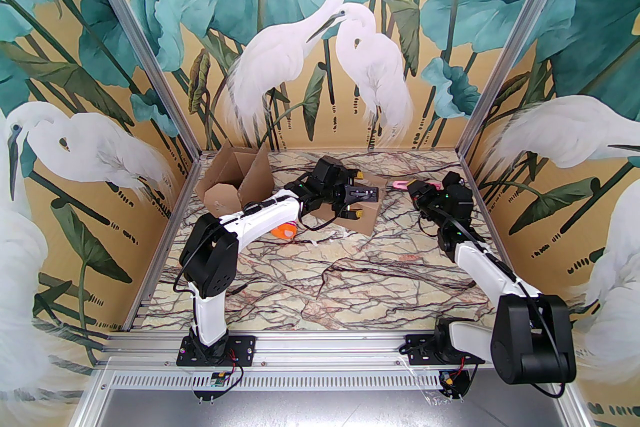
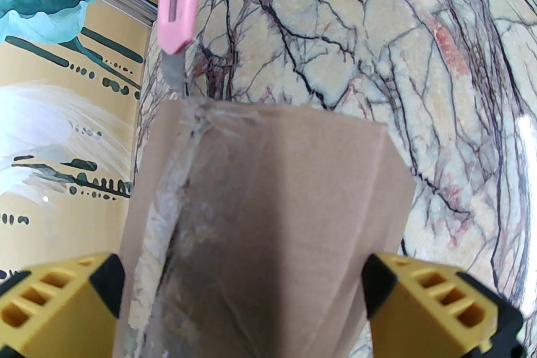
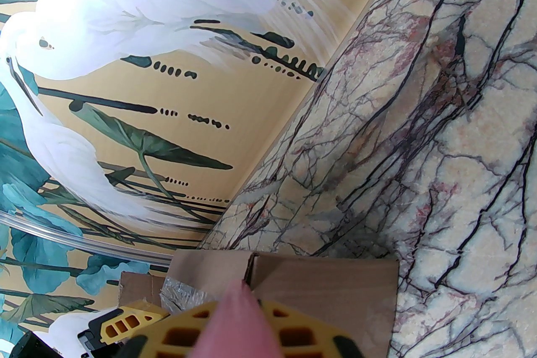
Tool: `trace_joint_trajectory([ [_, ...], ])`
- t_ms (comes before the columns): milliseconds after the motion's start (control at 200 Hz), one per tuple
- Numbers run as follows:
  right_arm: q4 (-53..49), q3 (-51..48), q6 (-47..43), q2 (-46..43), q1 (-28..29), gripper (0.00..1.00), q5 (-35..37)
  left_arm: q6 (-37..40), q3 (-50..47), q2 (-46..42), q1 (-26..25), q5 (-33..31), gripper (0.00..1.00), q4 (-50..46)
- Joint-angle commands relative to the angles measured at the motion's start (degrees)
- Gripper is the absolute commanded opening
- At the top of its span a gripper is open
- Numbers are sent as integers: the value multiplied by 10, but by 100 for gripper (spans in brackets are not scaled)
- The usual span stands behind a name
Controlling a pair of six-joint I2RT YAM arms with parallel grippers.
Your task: Unpack the express box
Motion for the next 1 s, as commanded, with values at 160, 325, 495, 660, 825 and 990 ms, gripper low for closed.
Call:
trace_joint_trajectory([
  [160,16,-9,6,6,4,0,3,9,13,24,0,-16,100,14],
  [325,39,-9,15,25,5,0,-8,-1,10,24,0,6,100,24],
  [495,79,-20,42,51,5,0,-34,-23,14,36,0,17,99,63],
  [660,123,-28,59,72,6,0,-69,-44,34,55,0,26,100,79],
  [825,154,-27,63,88,5,0,-110,-60,49,71,2,19,99,81],
  [990,165,-25,49,98,3,0,-166,-78,51,65,23,62,99,59],
])
